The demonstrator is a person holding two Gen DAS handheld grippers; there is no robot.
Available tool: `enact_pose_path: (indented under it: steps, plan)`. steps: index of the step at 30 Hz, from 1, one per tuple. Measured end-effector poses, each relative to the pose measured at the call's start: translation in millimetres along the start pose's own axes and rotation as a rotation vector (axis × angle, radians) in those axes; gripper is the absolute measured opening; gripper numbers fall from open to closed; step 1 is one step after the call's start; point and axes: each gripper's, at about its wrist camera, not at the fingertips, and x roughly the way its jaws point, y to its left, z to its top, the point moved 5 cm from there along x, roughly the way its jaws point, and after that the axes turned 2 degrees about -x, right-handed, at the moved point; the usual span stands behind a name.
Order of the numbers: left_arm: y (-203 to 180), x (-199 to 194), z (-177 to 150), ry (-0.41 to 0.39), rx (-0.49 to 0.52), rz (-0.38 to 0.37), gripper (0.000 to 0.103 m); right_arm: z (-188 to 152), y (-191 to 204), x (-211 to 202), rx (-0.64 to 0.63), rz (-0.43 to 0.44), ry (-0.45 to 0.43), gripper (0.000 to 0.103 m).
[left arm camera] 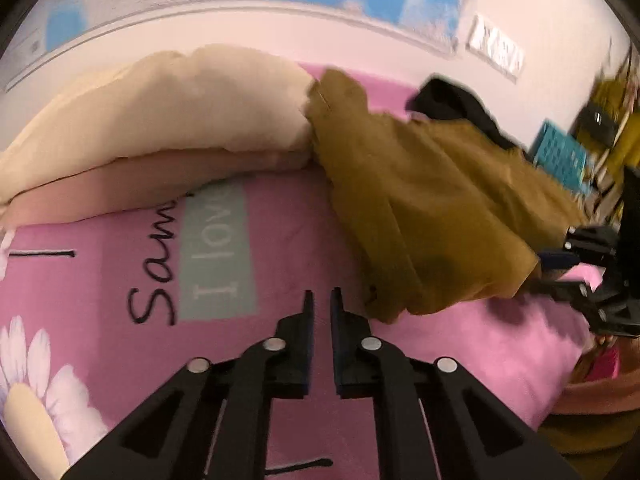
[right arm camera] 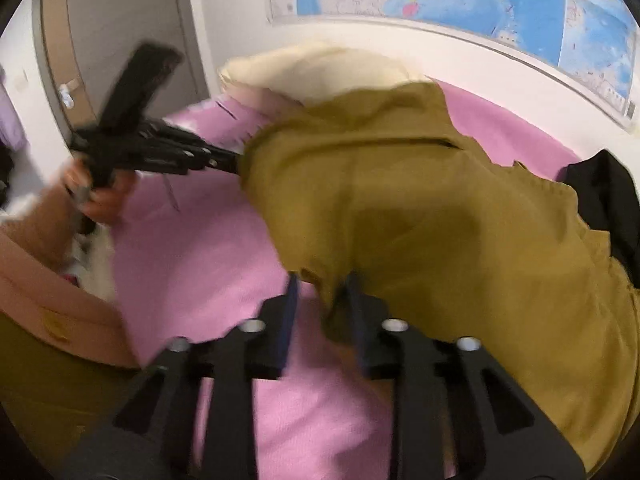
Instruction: Fold large clothes
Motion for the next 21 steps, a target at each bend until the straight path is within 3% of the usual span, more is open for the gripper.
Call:
enact_pose_path:
  steps: [2, 3, 6, 8, 11, 12, 15, 17, 21]
  plan:
    - [-1, -25, 12, -0.091, 0.002, -0.018, 0.027, 15, -8, -24, 0.040, 0.031, -0.085, 0.035]
    - [-3, -34, 18, -0.126, 0.013, -0.014, 0.032, 24, -15, -33, 0.058, 0.022, -0.114, 0.041]
    - [-28, -45, 41, -0.180, 0.084, -0.027, 0.034, 39, -47, -36, 0.128, -0.091, -0.124, 0.048]
    - [-52, -31, 50, -0.161, 0.148, -0.056, 0.036, 42, -72, -24, 0.223, -0.107, -0.097, 0.047]
    - [-72, 5, 49, -0.094, 0.211, -0.008, 0.036, 32, -95, 0, 0.303, -0.146, -0.030, 0.045]
    - [-74, 17, 49, -0.071, 0.214, 0.016, 0.036, 25, -103, 9, 0.327, -0.175, -0.002, 0.036]
    - [-62, 50, 46, -0.010, 0.172, 0.054, 0.038, 9, -125, 17, 0.407, -0.203, -0.002, 0.029]
    - [-58, 51, 47, -0.012, 0.141, 0.041, 0.039, 5, -130, 13, 0.449, -0.177, -0.022, 0.031]
    - [-65, 44, 50, -0.032, 0.138, 0.074, 0.039, 6, -117, -17, 0.413, -0.161, -0.091, 0.045]
